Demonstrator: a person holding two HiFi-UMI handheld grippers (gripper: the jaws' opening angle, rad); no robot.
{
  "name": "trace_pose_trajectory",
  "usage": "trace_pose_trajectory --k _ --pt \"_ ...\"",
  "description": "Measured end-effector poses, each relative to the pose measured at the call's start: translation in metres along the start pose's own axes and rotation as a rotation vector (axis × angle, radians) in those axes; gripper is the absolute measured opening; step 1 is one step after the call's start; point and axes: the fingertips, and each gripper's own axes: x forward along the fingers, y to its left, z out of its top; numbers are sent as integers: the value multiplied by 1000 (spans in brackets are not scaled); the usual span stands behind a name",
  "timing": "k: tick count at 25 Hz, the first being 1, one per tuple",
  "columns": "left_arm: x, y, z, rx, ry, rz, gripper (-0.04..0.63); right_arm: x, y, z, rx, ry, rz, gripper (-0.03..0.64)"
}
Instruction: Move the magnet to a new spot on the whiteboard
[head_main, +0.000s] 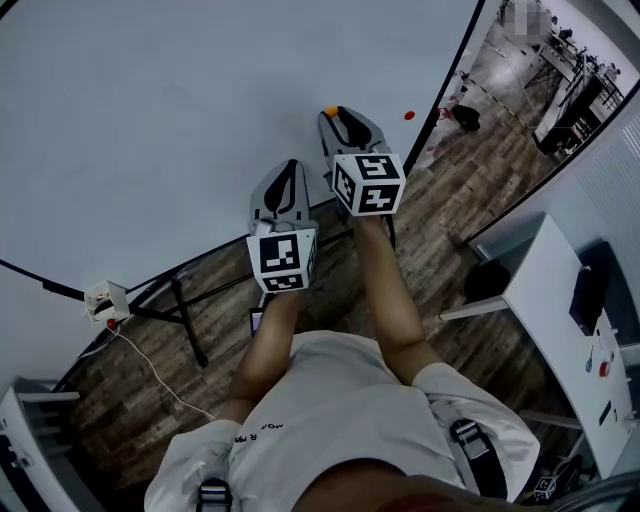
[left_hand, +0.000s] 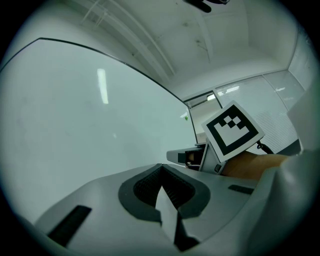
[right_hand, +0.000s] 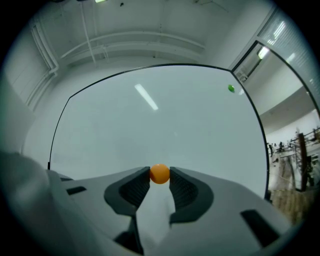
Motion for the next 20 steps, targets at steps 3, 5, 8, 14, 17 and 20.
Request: trace_pose_trajectory --k 3,5,8,14,17,20 --pt "-5 -5 3 6 -5 -7 3 -14 1 4 -2 -13 -5 132" --pt "-6 -8 5 11 -9 -11 3 -19 3 7 -6 -22 -3 131" --pt "-5 -11 8 14 -14 -19 3 -24 4 10 -13 -32 -1 132" --pt "-6 -12 12 13 -18 -21 3 -36 10 13 -18 -50 8 130" --pt "-8 -16 15 12 -23 -24 3 -45 14 10 -20 -50 13 132" --pt "-9 -18 16 11 -22 -27 3 -52 16 10 -15 -49 18 132"
